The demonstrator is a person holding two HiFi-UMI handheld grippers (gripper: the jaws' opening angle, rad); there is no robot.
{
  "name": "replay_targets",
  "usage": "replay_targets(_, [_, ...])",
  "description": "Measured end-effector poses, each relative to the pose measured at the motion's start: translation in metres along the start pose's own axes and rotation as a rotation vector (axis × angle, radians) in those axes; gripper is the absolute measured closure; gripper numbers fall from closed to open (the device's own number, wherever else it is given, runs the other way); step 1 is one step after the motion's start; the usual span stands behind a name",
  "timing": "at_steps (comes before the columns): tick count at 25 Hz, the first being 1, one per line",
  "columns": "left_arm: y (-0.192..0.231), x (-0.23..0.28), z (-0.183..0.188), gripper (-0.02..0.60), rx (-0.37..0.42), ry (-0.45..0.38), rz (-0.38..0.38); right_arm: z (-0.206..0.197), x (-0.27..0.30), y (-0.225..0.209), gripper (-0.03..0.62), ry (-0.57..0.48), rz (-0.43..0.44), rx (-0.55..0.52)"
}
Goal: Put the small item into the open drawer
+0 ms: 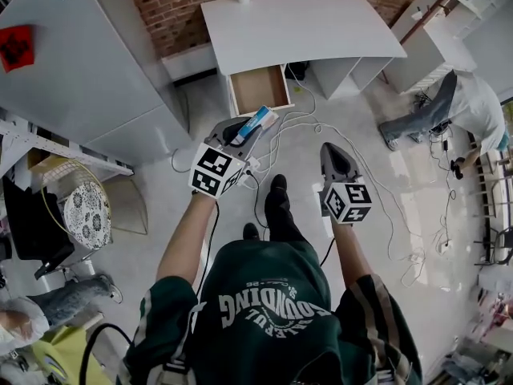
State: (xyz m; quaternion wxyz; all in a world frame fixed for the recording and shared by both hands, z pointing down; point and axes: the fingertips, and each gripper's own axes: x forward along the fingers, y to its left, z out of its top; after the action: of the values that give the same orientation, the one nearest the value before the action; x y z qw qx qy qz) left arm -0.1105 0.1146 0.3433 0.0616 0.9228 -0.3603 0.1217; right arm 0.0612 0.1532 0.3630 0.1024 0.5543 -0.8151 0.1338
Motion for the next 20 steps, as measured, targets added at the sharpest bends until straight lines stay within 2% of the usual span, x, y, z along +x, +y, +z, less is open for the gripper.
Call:
replay_targets(10, [0.037,0.044,-0.007,0.492,0.003,0.053,0.007,0.005,0.064,-0.018,0.569,0.017,0.048,0.023])
replay_targets(20, [0.083,0.121,-0.013,0.492,0.008,0.13,-0.006,0.024,0.155,-0.066,0.569,0.041,0.106,0.041])
